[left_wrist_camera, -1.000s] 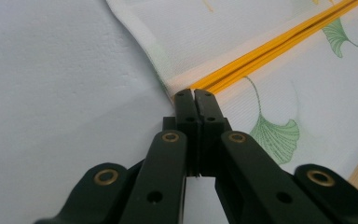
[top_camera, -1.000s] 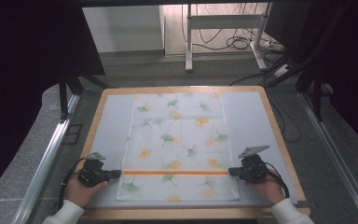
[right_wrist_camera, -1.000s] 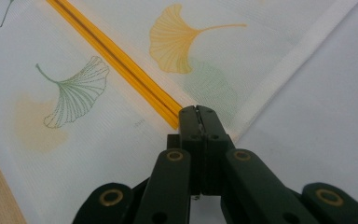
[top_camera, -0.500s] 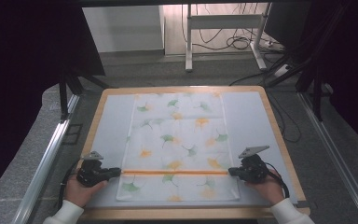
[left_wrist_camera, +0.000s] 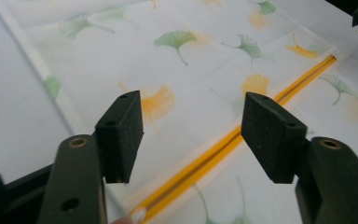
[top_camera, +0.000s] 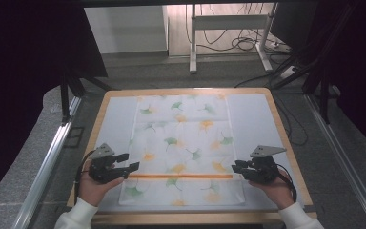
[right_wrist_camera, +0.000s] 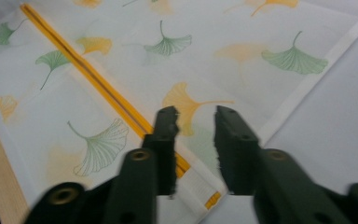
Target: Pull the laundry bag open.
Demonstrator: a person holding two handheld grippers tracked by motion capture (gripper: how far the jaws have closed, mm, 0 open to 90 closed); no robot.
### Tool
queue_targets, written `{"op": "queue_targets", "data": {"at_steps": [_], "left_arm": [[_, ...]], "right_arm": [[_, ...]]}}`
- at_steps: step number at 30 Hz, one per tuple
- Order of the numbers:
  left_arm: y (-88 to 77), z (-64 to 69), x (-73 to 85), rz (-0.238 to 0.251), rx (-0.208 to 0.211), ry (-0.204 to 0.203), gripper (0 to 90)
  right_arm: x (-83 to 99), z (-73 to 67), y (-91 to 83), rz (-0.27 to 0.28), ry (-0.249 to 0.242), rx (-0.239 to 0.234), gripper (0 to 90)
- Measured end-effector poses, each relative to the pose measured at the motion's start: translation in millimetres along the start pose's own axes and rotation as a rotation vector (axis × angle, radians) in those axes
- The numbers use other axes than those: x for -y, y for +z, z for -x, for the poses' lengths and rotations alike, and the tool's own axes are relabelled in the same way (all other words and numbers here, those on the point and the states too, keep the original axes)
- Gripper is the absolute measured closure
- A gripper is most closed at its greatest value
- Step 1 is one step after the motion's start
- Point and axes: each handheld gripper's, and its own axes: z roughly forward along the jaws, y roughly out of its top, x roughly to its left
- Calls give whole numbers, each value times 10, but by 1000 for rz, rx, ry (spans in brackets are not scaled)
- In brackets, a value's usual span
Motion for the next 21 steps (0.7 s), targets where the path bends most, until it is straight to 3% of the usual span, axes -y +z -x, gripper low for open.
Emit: {"op": "queue_targets", "data": {"at_steps": [5,8,13,21], "left_arm": [[180,44,-75,-12,0,22,333],[208,34,-71,-14,-13,26,324],[159,-27,-39,-4,-28,17,320],[107,-103,6,0,-42,7,309]], "right_arm": [[-19,32,10,23,23,26,468],[-8,85,2,31,40,51,403],[22,164,-35,35,66,82,372],[21,159,-34,37,55,99,350]]}}
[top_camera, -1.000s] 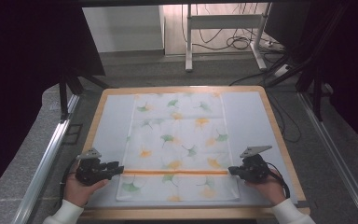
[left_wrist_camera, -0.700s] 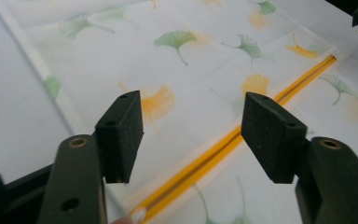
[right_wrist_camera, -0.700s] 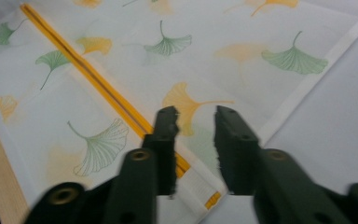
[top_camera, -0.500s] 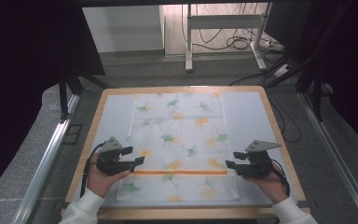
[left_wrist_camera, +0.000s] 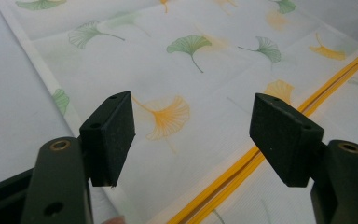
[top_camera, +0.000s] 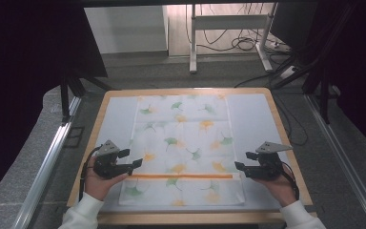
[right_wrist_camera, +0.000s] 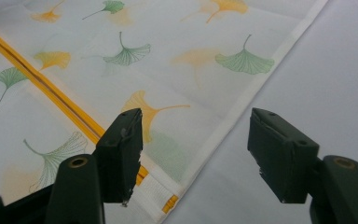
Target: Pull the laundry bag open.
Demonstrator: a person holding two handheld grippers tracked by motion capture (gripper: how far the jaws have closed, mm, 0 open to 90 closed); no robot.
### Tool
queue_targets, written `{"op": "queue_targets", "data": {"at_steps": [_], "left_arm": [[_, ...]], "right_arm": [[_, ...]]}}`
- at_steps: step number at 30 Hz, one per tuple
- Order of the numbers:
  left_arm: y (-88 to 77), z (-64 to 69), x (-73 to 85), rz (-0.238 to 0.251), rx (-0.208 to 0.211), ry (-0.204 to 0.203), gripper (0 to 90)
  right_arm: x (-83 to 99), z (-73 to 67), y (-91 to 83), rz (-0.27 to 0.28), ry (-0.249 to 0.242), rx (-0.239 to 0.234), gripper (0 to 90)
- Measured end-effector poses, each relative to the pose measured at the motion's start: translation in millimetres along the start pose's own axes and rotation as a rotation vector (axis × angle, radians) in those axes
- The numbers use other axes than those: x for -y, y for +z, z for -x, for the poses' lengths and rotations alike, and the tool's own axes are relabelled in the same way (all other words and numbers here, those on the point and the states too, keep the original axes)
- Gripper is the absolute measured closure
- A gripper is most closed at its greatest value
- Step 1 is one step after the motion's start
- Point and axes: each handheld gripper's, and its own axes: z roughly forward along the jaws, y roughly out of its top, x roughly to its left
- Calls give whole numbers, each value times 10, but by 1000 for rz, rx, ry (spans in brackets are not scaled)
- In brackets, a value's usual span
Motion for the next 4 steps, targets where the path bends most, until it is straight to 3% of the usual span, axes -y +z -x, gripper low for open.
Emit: {"op": "queue_targets", "data": {"at_steps": [4], "left_arm": [[3,-30,4,3,-2,-10,295]], "right_arm": [[4,12,-8,3,4,2,335]]}}
